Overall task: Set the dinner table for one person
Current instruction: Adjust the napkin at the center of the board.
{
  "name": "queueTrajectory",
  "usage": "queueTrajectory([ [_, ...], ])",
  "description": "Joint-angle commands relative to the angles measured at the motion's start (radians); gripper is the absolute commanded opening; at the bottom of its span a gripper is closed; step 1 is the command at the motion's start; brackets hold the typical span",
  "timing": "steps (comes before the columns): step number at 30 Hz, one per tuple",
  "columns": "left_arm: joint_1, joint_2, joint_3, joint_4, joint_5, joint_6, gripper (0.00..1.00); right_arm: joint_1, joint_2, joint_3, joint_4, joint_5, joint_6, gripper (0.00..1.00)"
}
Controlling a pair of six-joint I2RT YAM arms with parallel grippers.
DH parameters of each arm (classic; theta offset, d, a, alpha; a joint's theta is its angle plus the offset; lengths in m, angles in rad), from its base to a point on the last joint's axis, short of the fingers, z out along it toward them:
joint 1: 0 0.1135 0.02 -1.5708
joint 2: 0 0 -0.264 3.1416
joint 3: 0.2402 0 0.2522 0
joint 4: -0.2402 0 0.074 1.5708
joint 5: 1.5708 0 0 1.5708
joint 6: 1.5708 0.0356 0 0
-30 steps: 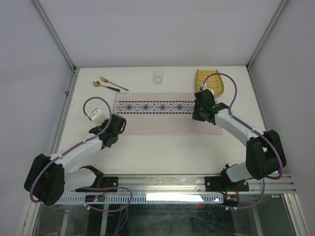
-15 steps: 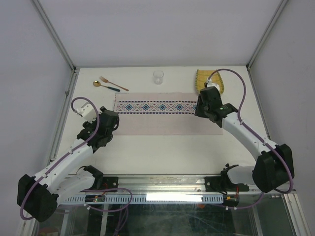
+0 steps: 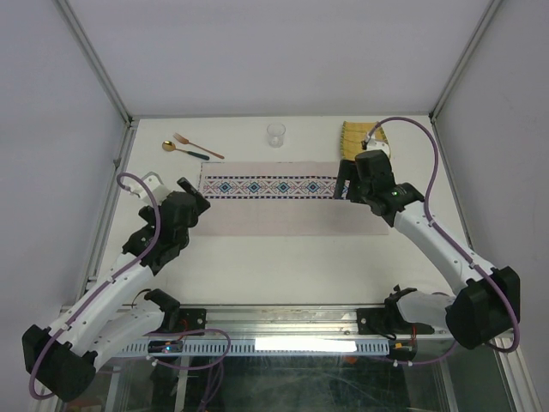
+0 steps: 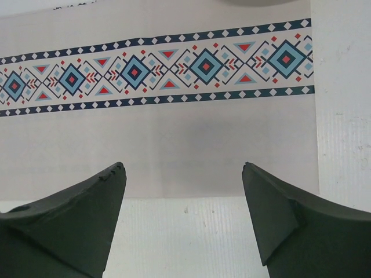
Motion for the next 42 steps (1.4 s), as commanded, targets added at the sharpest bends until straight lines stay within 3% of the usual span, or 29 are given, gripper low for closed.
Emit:
queueTrajectory([
  [1, -0.005, -0.024, 0.024, 0.053, 0.031, 0.055, 0.99, 0.001, -0.039, 0.041, 0.015, 0.026, -0.01, 0.85],
  [17, -0.005, -0.078, -0.021, 0.061, -0.012, 0.055, 0.99, -0.001, -0.055, 0.017, 0.021, 0.039, 0.0, 0.85],
  [21, -0.005, -0.054, -0.026, 0.142, 0.006, 0.096, 0.99, -0.005, -0.032, 0.024, 0.032, 0.035, -0.013, 0.85],
  [32, -0.004, 0.242, 0.12, 0.471, 0.283, 0.296, 0.99, -0.1, 0.105, 0.175, 0.037, 0.013, -0.111, 0.86],
  [37, -0.004, 0.395, 0.246, 0.484, 0.347, 0.351, 0.99, -0.189, 0.161, 0.238, 0.033, -0.04, -0.131, 0.86],
  [42, -0.004, 0.426, 0.263, 0.515, 0.368, 0.377, 0.99, -0.237, 0.154, 0.229, 0.043, -0.066, -0.133, 0.86],
])
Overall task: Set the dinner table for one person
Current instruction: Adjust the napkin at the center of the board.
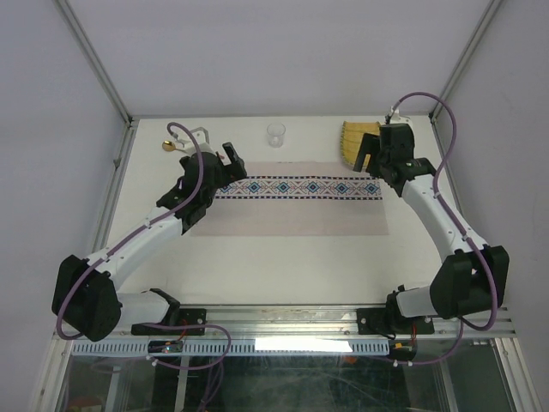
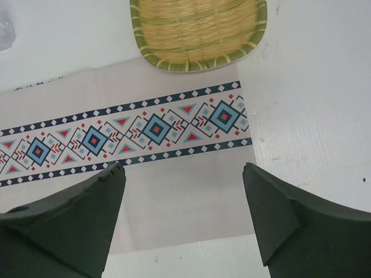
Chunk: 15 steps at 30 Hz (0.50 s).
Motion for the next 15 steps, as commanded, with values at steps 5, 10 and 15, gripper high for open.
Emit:
queueTrajectory([
  [5, 0.011, 0.002, 0.029, 0.13, 0.13, 0.073, 0.99, -0.084, -0.013, 0.045, 0.043, -0.061, -0.039, 0.85],
  [10, 0.018, 0.072, 0.078, 0.16, 0.207, 0.064, 0.99, -0.144, 0.019, 0.075, 0.043, -0.094, -0.055, 0.85],
  [15, 0.018, 0.162, 0.147, 0.193, 0.264, 0.04, 0.99, -0.224, 0.07, 0.119, 0.042, -0.134, -0.057, 0.84],
])
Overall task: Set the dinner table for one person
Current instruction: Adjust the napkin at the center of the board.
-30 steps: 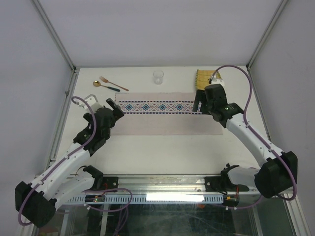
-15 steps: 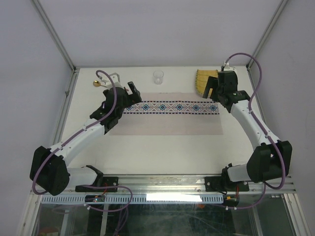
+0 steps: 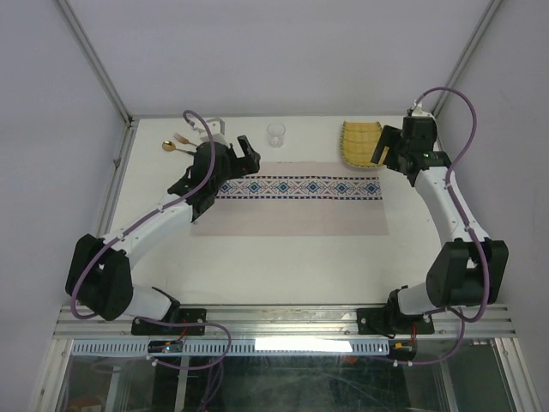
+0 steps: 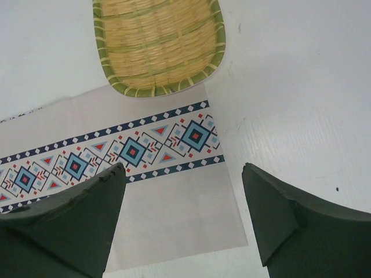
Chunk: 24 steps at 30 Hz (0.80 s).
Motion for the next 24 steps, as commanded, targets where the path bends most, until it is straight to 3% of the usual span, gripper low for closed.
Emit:
queueTrajectory([
  [1, 0.009, 0.06, 0.094, 0.104, 0.097, -0.008, 0.99, -0.067, 0.042, 0.082, 0.046, -0.06, -0.018, 0.84],
  [12, 0.006, 0.307, 0.365, 0.081, 0.217, 0.006, 0.99, -0.203, 0.179, 0.183, 0.05, -0.141, -0.016, 0.82],
  [24, -0.011, 0.383, 0.373, 0.172, 0.388, -0.04, 0.96, -0.226, 0.191, 0.189, 0.043, -0.176, -0.011, 0.8],
])
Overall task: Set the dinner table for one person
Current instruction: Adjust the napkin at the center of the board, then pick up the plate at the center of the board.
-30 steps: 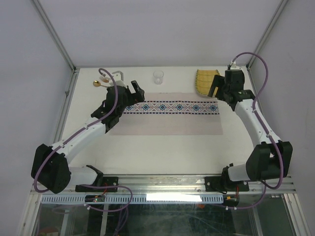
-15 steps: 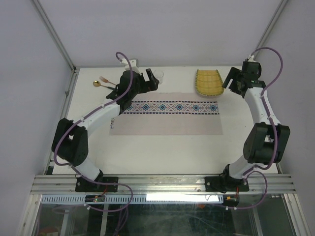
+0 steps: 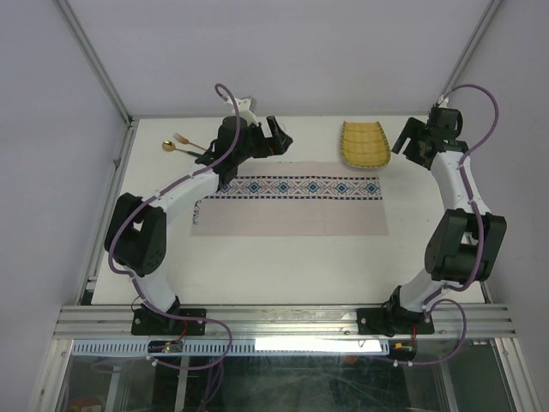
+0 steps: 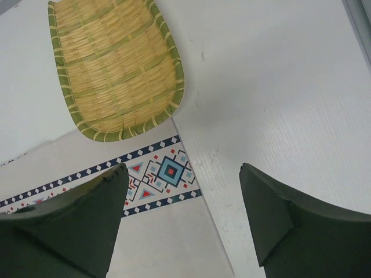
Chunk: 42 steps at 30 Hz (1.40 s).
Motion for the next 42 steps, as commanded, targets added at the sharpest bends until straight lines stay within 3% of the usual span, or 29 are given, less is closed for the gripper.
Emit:
queueTrajectory([
  [1, -0.011, 0.014, 0.031, 0.088, 0.098, -0.015, 0.96, -0.014, -0.006, 0.051, 0.028, -0.019, -0.01, 0.8],
  [5, -0.017, 0.034, 0.027, 0.119, 0.131, -0.028, 0.96, -0.015, -0.025, 0.022, 0.055, -0.016, -0.009, 0.82],
  [21, -0.047, 0.24, 0.239, 0.109, 0.199, -0.019, 0.94, -0.06, 0.262, 0.226, 0.045, -0.036, -0.001, 0.79],
  [26, -0.05, 0.291, 0.27, 0.13, 0.204, -0.013, 0.95, -0.093, 0.363, 0.332, 0.034, -0.083, -0.003, 0.76],
  [42, -0.052, 0.554, 0.57, 0.099, 0.231, -0.024, 0.94, -0.113, 0.567, 0.492, 0.105, -0.263, -0.001, 0.71],
])
